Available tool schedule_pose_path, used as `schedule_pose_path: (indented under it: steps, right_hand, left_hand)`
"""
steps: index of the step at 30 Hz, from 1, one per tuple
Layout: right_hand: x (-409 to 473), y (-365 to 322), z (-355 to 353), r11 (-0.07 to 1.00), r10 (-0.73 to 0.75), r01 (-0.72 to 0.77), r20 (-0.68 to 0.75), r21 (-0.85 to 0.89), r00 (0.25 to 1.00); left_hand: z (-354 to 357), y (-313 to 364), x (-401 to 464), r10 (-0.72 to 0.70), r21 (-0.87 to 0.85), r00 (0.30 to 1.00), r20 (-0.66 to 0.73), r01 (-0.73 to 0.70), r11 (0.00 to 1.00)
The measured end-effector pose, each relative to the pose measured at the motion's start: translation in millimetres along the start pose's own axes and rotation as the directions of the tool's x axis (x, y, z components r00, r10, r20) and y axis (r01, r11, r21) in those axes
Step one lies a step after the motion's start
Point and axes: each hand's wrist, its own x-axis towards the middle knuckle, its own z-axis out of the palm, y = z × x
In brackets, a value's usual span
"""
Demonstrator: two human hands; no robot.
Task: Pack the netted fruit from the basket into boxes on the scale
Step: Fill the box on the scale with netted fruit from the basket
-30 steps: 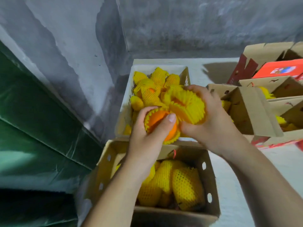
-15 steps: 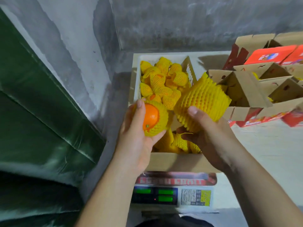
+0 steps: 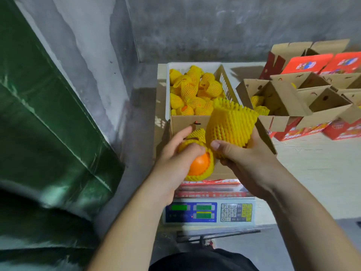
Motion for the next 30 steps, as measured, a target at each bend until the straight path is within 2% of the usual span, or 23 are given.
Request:
schedule_pose_path:
  steps: [3, 6, 8, 10, 13, 17, 19, 21, 23, 26, 30]
  right_hand:
    - [-5.2, -0.6, 4.2, 0.997, 0.043, -0.05, 0.096, 0.066, 0.994]
    - [-8.0, -5.0, 6.3, 0.997, 0.072, -0.072, 0.159, -0.01, 0.985]
    - [-10.0, -5.8, 6.2, 0.997, 0.073, -0.068, 0.152, -0.04, 0.986]
    - [-13.0, -5.6, 7.8, 0.996, 0.071, -0.064, 0.125, -0.056, 0.99]
    - [-15.4, -4.1, 14.5, 0.99, 0.073, -0.066, 0.044, -0.125, 0.996]
    - [-15.7, -6.0, 18.7, 0.981, 0.105, -0.103, 0.007, -0.162, 0.994]
    - [-16.2, -5.9, 19.2, 0.985, 0.148, -0.147, 0.009, -0.095, 0.989]
    - [-15.6, -5.2, 20.3, 0.984, 0.169, -0.169, 0.016, 0.051, 0.986]
    - [-15.0, -7.1, 24.9, 0.976, 0.185, -0.183, -0.007, 0.121, 0.983]
    - [-16.1, -4.2, 25.0, 0.991, 0.137, -0.137, -0.042, 0.002, 0.99]
    - [-17.7, -1.7, 10.2, 0.987, 0.006, 0.02, 0.163, -0.159, 0.987]
  left_hand:
    - [0.0, -4.1, -5.2, 0.048, 0.184, 0.993, 0.111, -0.068, 0.981]
    - [-0.1, -2.7, -9.4, 0.103, 0.231, 0.986, 0.134, -0.133, 0.964]
    - [-1.7, -3.8, -10.8, 0.083, 0.162, 0.995, 0.056, -0.091, 0.983]
    - [-2.1, -4.9, -12.5, 0.007, -0.003, 1.0, -0.002, -0.007, 1.0]
    - [1.6, -6.5, -13.4, -0.125, -0.176, 0.992, 0.008, 0.125, 0.976]
    - [6.2, -14.9, -11.3, -0.148, -0.208, 0.989, -0.019, 0.141, 0.968]
    - [5.5, -17.6, -10.6, -0.136, -0.225, 0.989, -0.053, 0.12, 0.967]
    - [3.7, -18.0, -10.2, -0.086, -0.18, 0.993, -0.078, 0.071, 0.981]
    - [3.0, -18.2, -10.0, 0.027, -0.053, 0.998, -0.054, -0.03, 0.998]
    - [5.9, -18.9, -10.9, 0.165, 0.092, 0.986, -0.009, -0.164, 0.982]
    - [-0.5, -20.0, -8.1, 0.231, 0.044, 0.967, -0.105, -0.228, 0.973]
